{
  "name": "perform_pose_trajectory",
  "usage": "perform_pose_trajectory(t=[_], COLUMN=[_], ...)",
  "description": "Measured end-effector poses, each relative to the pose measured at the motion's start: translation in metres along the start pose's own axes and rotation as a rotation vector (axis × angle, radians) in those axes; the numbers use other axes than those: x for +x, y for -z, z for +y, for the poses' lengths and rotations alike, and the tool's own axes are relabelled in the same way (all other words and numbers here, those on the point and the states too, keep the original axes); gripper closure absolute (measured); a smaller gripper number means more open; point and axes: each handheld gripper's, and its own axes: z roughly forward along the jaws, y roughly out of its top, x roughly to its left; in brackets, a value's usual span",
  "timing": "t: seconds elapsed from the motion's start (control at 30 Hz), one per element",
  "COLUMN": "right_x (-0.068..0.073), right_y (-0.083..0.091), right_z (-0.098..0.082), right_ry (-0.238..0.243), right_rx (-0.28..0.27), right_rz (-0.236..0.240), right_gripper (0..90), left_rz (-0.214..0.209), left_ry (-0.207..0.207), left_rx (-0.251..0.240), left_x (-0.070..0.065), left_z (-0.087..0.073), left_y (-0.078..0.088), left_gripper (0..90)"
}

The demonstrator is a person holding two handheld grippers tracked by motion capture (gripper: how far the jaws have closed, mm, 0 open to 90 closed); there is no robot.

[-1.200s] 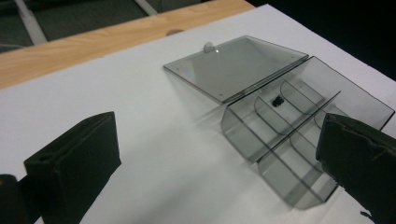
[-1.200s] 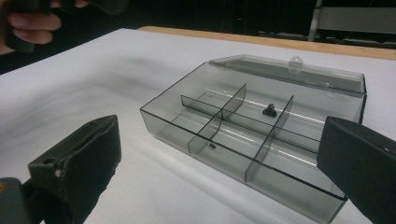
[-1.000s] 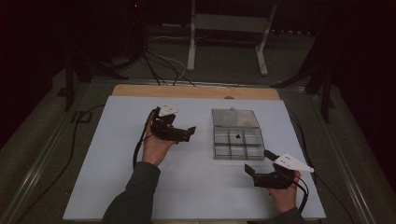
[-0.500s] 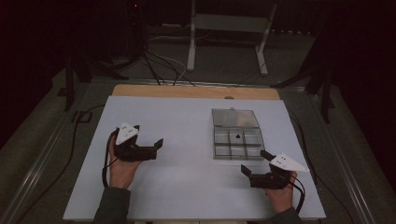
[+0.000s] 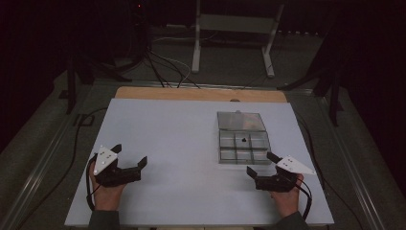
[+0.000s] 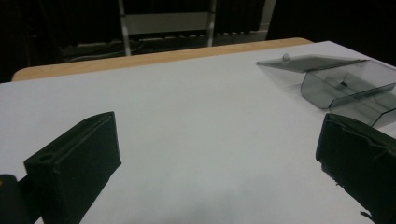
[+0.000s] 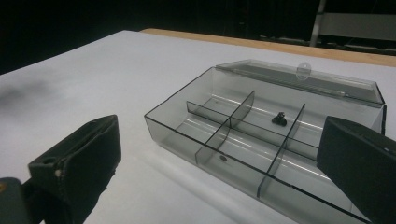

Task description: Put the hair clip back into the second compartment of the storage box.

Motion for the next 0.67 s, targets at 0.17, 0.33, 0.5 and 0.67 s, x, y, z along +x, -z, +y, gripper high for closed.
perform_pose_trajectory(t=[0.17,0.33,0.5,0.67], right_x=[-0.001,-0.001,-0.001,-0.001], right_y=[-0.002,-0.002,0.0,-0.001], right_z=[0.0,0.0,0.0,-0.001], right_ry=[-0.003,-0.001,-0.002,0.004], right_rx=[-0.003,-0.003,0.003,0.025], right_rz=[0.0,0.001,0.003,0.003], right_gripper=[0.1,0.1,0.1,0.1], left_rz=[0.01,0.028,0.048,0.065], left_ry=[0.008,0.037,0.071,0.082], left_rx=[0.006,-0.015,-0.033,-0.031], left_x=[0.003,0.006,0.01,0.014], left_z=[-0.007,-0.013,-0.015,-0.015], left_y=[0.004,0.01,0.017,0.018], left_gripper=[0.6,0.6,0.6,0.6])
